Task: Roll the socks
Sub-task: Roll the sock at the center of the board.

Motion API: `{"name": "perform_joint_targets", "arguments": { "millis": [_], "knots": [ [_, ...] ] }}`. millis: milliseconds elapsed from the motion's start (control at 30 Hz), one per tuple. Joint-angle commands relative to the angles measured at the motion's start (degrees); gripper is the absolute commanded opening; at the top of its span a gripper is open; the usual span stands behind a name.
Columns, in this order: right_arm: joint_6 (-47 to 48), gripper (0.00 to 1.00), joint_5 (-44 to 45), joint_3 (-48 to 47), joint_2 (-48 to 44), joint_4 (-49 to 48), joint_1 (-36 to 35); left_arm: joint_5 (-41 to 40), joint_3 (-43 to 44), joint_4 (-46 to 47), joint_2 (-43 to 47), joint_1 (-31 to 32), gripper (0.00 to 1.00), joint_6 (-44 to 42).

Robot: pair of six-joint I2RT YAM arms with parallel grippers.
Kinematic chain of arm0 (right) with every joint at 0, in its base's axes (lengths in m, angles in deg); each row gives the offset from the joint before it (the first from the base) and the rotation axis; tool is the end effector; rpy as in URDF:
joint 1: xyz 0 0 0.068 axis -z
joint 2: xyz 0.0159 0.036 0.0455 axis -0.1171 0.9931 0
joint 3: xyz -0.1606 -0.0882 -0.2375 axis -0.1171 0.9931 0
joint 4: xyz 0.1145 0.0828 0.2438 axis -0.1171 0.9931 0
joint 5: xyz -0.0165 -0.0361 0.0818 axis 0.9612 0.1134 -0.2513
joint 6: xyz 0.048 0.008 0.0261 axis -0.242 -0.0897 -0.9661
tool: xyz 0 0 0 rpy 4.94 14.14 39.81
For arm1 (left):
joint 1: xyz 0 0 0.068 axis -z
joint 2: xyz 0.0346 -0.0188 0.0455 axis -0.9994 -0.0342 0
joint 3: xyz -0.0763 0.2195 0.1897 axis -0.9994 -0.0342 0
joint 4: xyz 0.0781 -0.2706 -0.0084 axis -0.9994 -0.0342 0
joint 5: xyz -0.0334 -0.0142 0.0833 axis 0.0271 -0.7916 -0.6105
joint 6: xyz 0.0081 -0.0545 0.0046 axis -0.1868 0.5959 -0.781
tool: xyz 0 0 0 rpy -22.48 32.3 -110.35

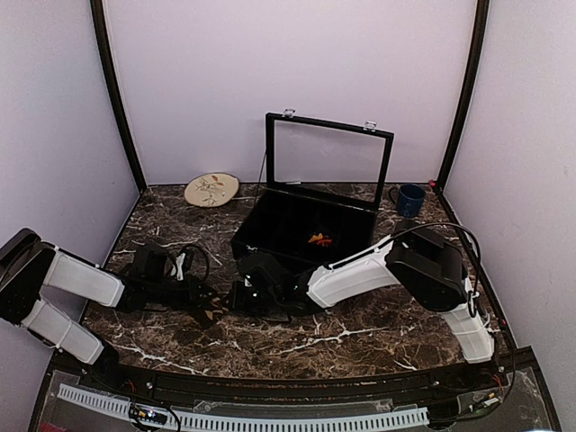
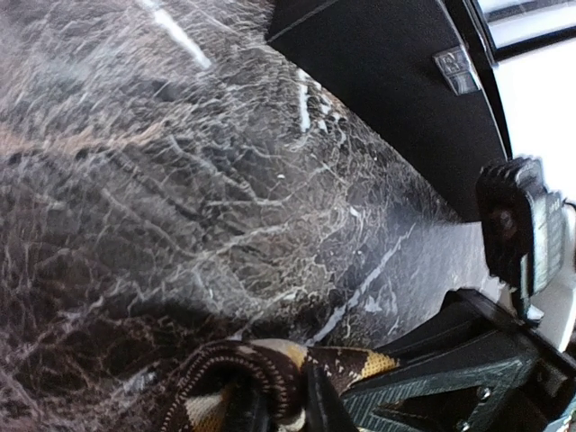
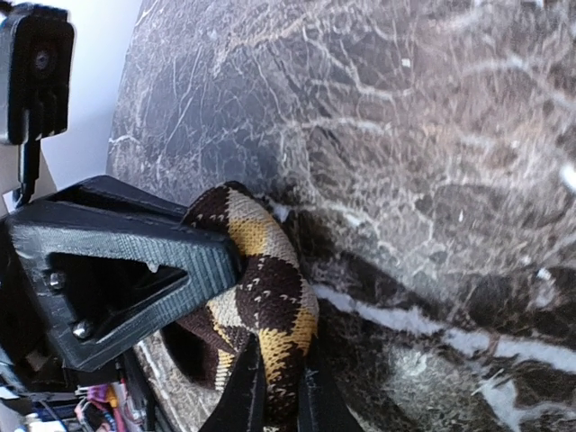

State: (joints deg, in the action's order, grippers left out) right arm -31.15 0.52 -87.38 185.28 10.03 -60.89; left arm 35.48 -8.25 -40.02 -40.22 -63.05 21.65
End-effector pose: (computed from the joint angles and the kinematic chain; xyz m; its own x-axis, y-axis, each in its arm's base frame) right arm 0.1998 0.4904 0.1188 -0.9312 0.0793 -0.3558 -0.2416 0.5967 0.7653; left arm 0.2059 -0.1140 0.1281 -0.8612 -0.2450 -0.4453 0.1832 0.6677 -0.7216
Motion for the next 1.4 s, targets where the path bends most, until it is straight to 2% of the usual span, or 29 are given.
{"name": "perform_joint_targets", "arguments": {
  "millis": [0, 233, 433, 700, 900, 1367],
  "knots": [
    [7.08, 0.00, 4.58, -3.68, 0.81, 4.57, -0.89, -0.46, 2.97, -6.87, 2.85, 0.15, 0.24, 0.39],
    [15.51, 0.00, 11.69, -8.41, 1.66, 12.13, -3.22, -2.18, 7.93, -16.92, 6.42, 0.13, 0.38, -0.38],
    [22.37, 0.00, 18.62, -12.15, 2.40, 16.66, -5.58, -2.57, 10.84, -24.57, 7.50, -0.24, 0.41, -0.43],
    [26.90, 0.00, 24.95, -12.77, 2.23, 19.44, -6.73, -3.80, 13.55, -37.26, 7.84, -1.25, 0.42, -3.79],
    [32.81, 0.00, 30.23, -14.34, 3.06, 21.41, -8.68, -5.42, 14.40, -41.11, 11.29, -1.78, 0.46, -3.31],
    [50.67, 0.00, 46.36, -19.93, 7.49, 22.13, -16.28, 3.98, 21.80, -45.18, 6.34, -2.40, 0.46, -3.30]
  ]
}}
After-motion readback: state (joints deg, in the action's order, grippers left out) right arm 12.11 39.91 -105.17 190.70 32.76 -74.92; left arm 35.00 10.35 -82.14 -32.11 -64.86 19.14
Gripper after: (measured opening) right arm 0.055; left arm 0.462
